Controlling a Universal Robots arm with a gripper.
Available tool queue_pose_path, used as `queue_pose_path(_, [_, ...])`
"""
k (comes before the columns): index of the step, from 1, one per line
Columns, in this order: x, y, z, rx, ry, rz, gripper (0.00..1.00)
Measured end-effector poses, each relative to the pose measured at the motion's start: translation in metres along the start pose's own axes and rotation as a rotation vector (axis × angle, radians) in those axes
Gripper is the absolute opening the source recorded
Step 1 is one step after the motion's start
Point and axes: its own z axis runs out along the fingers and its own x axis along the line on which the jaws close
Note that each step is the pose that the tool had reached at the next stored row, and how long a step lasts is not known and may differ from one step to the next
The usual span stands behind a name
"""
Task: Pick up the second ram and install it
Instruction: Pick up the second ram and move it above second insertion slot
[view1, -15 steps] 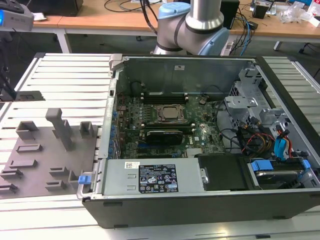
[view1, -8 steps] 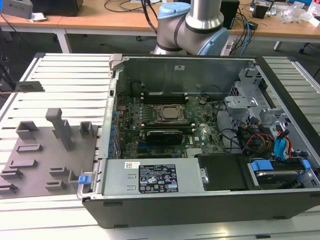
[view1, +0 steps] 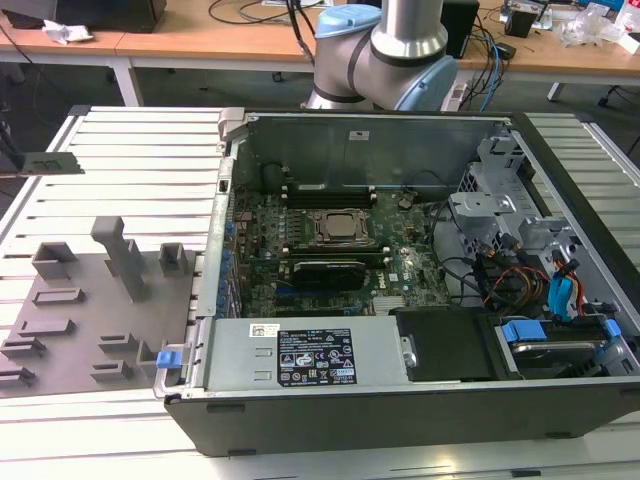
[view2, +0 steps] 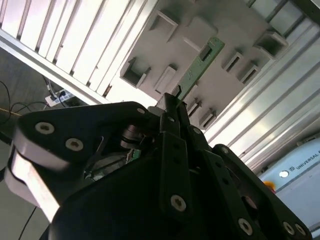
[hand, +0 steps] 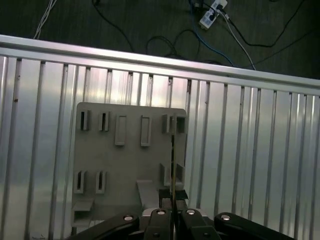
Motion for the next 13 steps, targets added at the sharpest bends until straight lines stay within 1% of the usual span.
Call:
queue_pose_path(1, [-0.0002, 0.0, -0.0001, -0.0019, 0.0242, 0.001, 0.14])
queue_pose_path(2, [-0.0004, 0.0, -0.0003, -0.0034, 0.0417, 0.002, 0.14])
queue_pose_path(3, [-0.0009, 0.0, -0.0019, -0.0058, 0.0701, 0.003, 0.14])
queue_pose_path(4, [-0.0014, 0.0, -0.005, -0.0064, 0.0749, 0.003, 0.14])
queue_pose_path(5, [-0.0019, 0.0001, -0.0083, -0.0063, 0.0754, 0.003, 0.14])
queue_pose_path(6, [-0.0021, 0.0001, -0.0097, -0.0062, 0.0754, 0.003, 0.14])
queue_pose_path(11, [-0.0023, 0.0, -0.0101, -0.0063, 0.0754, 0.003, 0.14])
queue_pose_path(13, [-0.0012, -0.0119, -0.0105, -0.0063, 0.0755, 0.003, 0.14])
